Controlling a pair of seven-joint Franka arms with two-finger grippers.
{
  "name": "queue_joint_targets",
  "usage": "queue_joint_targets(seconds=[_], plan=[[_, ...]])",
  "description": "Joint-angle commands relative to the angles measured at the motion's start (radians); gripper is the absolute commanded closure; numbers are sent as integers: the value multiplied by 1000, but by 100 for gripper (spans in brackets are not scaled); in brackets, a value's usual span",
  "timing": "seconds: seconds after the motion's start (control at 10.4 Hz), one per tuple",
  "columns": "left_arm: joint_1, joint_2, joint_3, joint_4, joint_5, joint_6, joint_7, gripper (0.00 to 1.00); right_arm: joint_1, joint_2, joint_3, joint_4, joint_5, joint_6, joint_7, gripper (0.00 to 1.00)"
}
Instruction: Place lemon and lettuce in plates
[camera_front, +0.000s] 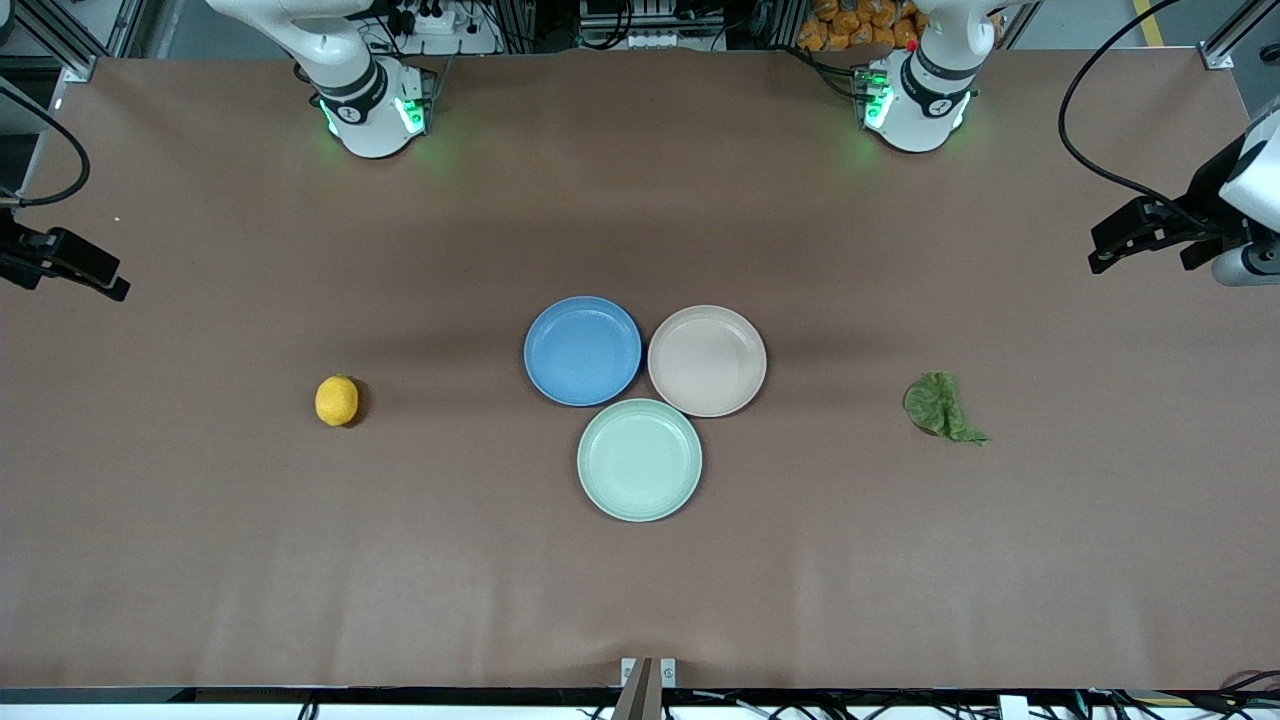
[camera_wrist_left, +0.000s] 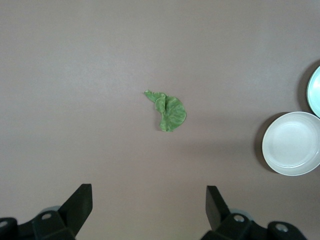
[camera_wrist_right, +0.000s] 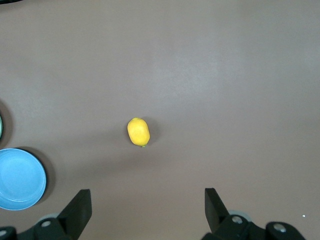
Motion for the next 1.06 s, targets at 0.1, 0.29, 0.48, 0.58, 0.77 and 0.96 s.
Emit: queue_joint_targets(seconds=[0.1,0.29,0.48,0.58,0.77,0.96], plan=[[-1,11,3,21,4,-1,0,0,-6,13,5,23,-6,-13,14,0],[4,27,4,21,10,-1,0,0,-6,13,5,22,-6,-13,14,0],[11,72,3,13,29,-1,6,0,-6,13,5,22,-6,-13,14,0],[4,116,4,10,30,-1,3,0,-8,13,7,23,-3,-11,14,0],[2,170,3,-62,32,96,-3,0,-3,22,7,22,-2,-11,14,0],[-4,175,3,-273,52,376,-19,0,-5,29,7,22,6,-11,14,0]])
